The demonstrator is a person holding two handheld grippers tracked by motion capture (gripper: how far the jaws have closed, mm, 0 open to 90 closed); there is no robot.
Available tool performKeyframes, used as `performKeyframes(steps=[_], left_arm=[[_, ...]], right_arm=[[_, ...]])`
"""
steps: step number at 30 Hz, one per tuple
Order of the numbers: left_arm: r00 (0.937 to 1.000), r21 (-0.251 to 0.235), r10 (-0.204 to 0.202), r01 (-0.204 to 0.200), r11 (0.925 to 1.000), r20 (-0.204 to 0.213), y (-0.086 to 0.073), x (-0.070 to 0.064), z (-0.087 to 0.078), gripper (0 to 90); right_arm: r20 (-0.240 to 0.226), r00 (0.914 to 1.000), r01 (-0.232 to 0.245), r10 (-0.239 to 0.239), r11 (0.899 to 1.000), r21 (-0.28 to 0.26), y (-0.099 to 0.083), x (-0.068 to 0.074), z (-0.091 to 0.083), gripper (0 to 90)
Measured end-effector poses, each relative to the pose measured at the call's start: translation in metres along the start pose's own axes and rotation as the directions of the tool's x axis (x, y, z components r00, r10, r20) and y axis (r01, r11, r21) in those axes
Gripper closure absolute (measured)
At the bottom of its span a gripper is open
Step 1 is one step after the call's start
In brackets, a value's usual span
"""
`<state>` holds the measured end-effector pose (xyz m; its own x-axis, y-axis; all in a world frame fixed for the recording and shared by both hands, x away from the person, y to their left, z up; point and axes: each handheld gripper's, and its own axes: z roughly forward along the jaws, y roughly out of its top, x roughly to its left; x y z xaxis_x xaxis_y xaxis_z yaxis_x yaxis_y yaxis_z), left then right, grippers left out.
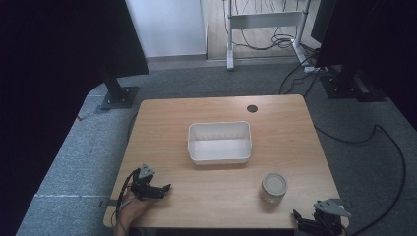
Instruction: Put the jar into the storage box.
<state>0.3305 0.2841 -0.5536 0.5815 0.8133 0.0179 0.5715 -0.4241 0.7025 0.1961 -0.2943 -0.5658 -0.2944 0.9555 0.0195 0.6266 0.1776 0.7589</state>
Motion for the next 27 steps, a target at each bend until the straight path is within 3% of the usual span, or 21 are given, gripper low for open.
performKeyframes(steps=[27], left_arm=[[1.0000, 0.000, -0.005, 0.005, 1.0000, -0.005, 0.0000, -0.0001, 0.0000, 0.0]], right_arm=[[-0.006, 0.9999, 0.008, -0.008, 1.000, 0.017, -0.0001, 0.0005, -0.0009, 2.4]])
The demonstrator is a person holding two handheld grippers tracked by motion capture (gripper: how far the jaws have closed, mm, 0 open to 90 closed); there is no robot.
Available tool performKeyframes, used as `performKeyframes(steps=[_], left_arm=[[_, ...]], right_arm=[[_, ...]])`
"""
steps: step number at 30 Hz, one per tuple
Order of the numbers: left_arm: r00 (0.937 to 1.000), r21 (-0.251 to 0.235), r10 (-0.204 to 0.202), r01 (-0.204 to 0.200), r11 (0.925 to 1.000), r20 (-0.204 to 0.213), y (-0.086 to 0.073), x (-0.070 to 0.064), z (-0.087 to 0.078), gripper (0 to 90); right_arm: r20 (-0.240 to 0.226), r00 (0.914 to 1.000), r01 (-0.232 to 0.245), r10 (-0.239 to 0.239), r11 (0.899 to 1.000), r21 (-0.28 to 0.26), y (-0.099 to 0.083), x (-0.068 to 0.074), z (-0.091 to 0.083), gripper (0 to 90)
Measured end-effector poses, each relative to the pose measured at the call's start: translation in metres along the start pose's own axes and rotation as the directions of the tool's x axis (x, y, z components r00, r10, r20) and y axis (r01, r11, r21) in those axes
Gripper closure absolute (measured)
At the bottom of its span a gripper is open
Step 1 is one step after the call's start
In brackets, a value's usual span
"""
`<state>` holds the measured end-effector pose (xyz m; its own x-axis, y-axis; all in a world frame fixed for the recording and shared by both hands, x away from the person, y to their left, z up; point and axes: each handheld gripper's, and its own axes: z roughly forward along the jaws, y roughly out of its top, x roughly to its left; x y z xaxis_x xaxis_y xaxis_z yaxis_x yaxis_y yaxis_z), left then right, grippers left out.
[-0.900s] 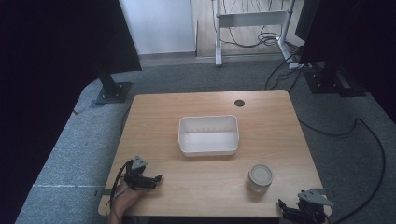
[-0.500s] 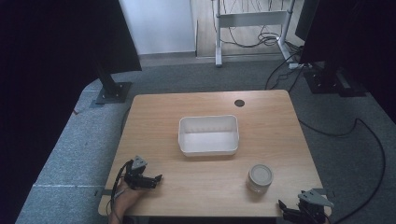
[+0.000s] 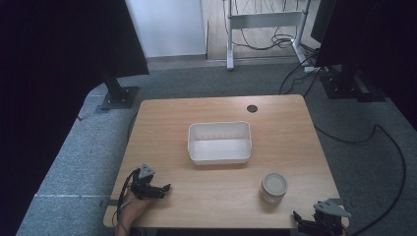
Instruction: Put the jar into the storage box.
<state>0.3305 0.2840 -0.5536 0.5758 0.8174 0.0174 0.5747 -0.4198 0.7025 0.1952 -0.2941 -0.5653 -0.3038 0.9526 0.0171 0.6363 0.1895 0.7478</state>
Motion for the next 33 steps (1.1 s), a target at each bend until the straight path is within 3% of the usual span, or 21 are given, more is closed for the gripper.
performKeyframes(steps=[13, 33], left_arm=[[0.9999, 0.000, -0.010, 0.010, 0.9999, -0.009, 0.000, 0.000, 0.000, 0.0], [0.9998, -0.002, -0.016, 0.016, 0.9999, -0.014, 0.000, 0.001, 0.000, 0.0]], right_arm=[[-0.030, 0.9994, 0.016, -0.016, 1.000, -0.008, 0.006, 0.007, -0.002, 1.3], [-0.055, 0.9977, 0.036, -0.040, 0.996, -0.077, 0.022, 0.015, -0.015, 0.4]])
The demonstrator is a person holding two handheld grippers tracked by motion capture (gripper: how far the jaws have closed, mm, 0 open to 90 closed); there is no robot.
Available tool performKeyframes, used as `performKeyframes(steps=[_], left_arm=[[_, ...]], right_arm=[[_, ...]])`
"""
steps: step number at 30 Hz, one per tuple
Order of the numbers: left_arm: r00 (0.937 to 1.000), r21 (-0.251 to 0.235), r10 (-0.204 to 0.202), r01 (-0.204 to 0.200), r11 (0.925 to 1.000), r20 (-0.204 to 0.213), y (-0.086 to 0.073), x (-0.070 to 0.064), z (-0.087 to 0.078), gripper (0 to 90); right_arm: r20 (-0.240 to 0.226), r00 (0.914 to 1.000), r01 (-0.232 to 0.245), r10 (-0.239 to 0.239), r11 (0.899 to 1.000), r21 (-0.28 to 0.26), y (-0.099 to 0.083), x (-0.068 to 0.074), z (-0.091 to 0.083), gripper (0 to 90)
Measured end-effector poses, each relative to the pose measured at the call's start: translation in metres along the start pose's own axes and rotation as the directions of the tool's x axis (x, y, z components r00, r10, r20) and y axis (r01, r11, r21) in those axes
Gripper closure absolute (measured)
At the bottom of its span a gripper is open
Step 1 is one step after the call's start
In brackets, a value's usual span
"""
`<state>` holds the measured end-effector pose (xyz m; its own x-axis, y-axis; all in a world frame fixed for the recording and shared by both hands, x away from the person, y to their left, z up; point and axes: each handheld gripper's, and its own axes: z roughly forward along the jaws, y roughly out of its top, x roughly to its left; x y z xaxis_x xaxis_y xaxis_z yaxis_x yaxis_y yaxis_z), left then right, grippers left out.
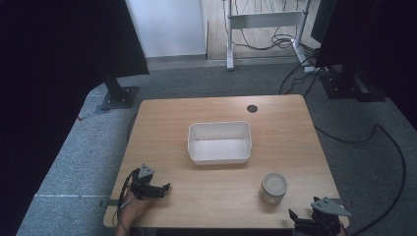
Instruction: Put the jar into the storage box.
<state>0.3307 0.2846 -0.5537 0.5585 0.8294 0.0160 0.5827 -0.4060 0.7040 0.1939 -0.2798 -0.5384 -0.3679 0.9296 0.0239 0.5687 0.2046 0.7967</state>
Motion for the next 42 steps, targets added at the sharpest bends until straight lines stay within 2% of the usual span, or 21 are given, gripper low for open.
performKeyframes(steps=[18, 42], left_arm=[[1.0000, 0.002, -0.001, 0.001, 1.0000, -0.004, 0.000, 0.000, -0.001, 0.0], [1.0000, 0.000, 0.000, 0.000, 1.0000, 0.000, -0.001, -0.001, -0.001, 0.0]], right_arm=[[-0.034, 0.9994, 0.006, -0.007, 0.999, -0.041, 0.018, 0.011, 0.002, 0.0], [-0.103, 0.9934, 0.042, -0.051, 0.995, -0.091, 0.043, 0.026, 0.022, 0.0]])
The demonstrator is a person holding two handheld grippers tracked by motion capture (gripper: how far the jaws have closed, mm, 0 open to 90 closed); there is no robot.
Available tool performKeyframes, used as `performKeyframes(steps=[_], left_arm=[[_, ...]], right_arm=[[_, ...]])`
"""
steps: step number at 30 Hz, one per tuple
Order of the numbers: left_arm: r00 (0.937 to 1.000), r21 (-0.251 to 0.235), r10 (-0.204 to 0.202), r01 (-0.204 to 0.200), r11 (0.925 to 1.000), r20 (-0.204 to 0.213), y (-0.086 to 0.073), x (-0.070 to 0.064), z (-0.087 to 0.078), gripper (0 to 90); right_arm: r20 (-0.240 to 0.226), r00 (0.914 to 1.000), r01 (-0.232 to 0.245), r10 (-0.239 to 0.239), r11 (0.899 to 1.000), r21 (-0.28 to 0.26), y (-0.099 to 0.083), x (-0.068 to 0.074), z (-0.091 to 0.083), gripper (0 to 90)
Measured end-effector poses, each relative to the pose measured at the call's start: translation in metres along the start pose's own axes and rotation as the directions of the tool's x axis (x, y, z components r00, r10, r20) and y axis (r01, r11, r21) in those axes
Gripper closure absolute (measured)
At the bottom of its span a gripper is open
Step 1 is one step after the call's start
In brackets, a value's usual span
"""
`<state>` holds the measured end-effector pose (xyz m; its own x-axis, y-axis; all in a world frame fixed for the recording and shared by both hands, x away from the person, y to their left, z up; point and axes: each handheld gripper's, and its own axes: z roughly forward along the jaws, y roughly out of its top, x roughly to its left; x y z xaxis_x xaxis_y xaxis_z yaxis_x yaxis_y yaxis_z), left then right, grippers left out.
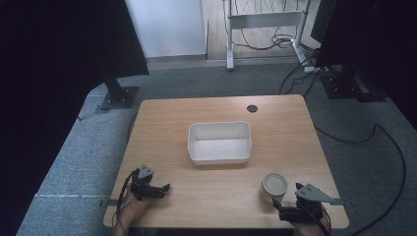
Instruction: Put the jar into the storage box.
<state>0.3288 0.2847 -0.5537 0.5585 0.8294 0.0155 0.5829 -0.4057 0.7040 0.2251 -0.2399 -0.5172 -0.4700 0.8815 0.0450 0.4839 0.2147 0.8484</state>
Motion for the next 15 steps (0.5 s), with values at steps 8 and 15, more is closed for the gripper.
performKeyframes(steps=[8, 15], left_arm=[[1.0000, 0.002, 0.000, 0.000, 1.0000, -0.002, 0.000, -0.001, -0.001, 0.0], [1.0000, 0.001, -0.001, 0.001, 1.0000, -0.002, 0.000, -0.001, -0.001, 0.0]], right_arm=[[-0.017, 0.9998, 0.006, -0.006, 1.000, 0.006, 0.005, 0.002, 0.011, 0.0], [-0.030, 0.9995, 0.011, -0.010, 1.000, 0.028, 0.008, 0.004, 0.023, 0.0]])
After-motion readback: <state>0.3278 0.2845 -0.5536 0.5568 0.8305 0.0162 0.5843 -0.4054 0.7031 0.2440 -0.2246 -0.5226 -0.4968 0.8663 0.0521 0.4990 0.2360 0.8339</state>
